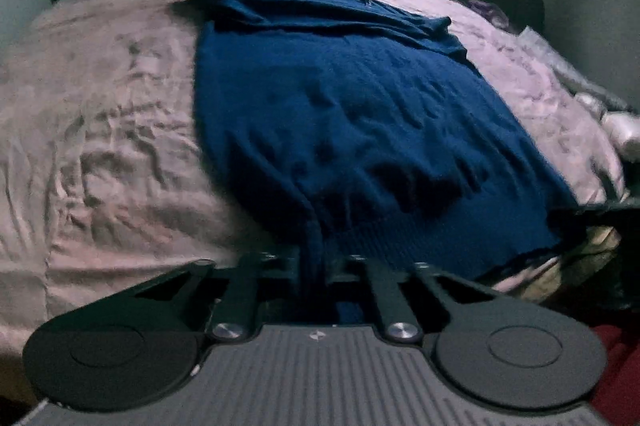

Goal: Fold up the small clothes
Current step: 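Move both grippers to the sweater hem and close on it, then lift the hem with both grippers and fold it over toward the collar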

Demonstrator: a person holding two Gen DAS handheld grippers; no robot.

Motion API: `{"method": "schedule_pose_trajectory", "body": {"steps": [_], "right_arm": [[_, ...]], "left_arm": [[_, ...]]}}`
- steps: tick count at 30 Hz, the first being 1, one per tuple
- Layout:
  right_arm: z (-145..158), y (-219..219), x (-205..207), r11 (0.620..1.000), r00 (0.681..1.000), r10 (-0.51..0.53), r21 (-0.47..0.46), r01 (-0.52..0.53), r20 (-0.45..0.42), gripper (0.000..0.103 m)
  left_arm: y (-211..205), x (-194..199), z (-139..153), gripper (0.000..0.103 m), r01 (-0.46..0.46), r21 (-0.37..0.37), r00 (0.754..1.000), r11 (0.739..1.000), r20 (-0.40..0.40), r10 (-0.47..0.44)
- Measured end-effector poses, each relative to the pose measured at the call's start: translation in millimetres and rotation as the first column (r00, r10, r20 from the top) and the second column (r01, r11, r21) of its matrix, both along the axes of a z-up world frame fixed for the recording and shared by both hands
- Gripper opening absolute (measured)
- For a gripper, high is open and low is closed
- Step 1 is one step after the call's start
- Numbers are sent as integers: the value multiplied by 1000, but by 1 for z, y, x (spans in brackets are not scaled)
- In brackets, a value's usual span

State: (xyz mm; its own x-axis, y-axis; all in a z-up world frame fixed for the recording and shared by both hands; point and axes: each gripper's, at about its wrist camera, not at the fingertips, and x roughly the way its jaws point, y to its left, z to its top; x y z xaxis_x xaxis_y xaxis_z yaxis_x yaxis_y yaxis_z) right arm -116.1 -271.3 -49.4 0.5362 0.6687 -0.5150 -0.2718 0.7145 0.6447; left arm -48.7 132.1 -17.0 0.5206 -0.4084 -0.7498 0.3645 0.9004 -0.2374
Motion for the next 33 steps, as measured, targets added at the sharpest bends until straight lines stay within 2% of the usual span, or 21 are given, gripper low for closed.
{"method": "schedule_pose_trajectory", "body": {"steps": [3, 6, 10, 14, 19, 25, 33], "right_arm": [[2, 0, -4, 1000, 1000, -16, -10, 16, 3, 11], [9, -1, -3, 1000, 999, -24, 19, 24, 25, 10], [28, -1, 3, 998, 995, -39, 52, 34, 90, 10], [45, -1, 10, 998, 987, -56, 47, 49, 148, 9], [55, -5, 20, 995, 982, -84, 62, 75, 171, 10], [70, -11, 25, 984, 955, -139, 144, 104, 260, 10], [84, -19, 55, 969, 927, -207, 197, 150, 313, 10]], "left_arm": [[1, -1, 4, 7, -7, -10, 1000, 1000, 15, 8], [-2, -2, 16, 7, 4, -30, 998, 1000, 55, -2], [-2, 3, 39, 7, 8, -83, 993, 996, 116, 2], [-3, 9, 58, 7, 0, -132, 986, 991, 166, 22], [1, 20, 70, 7, -11, -211, 982, 977, 180, 51], [3, 38, 83, 7, -54, -226, 977, 973, 191, 98], [9, 54, 102, 7, -111, -260, 952, 959, 250, 178]]}}
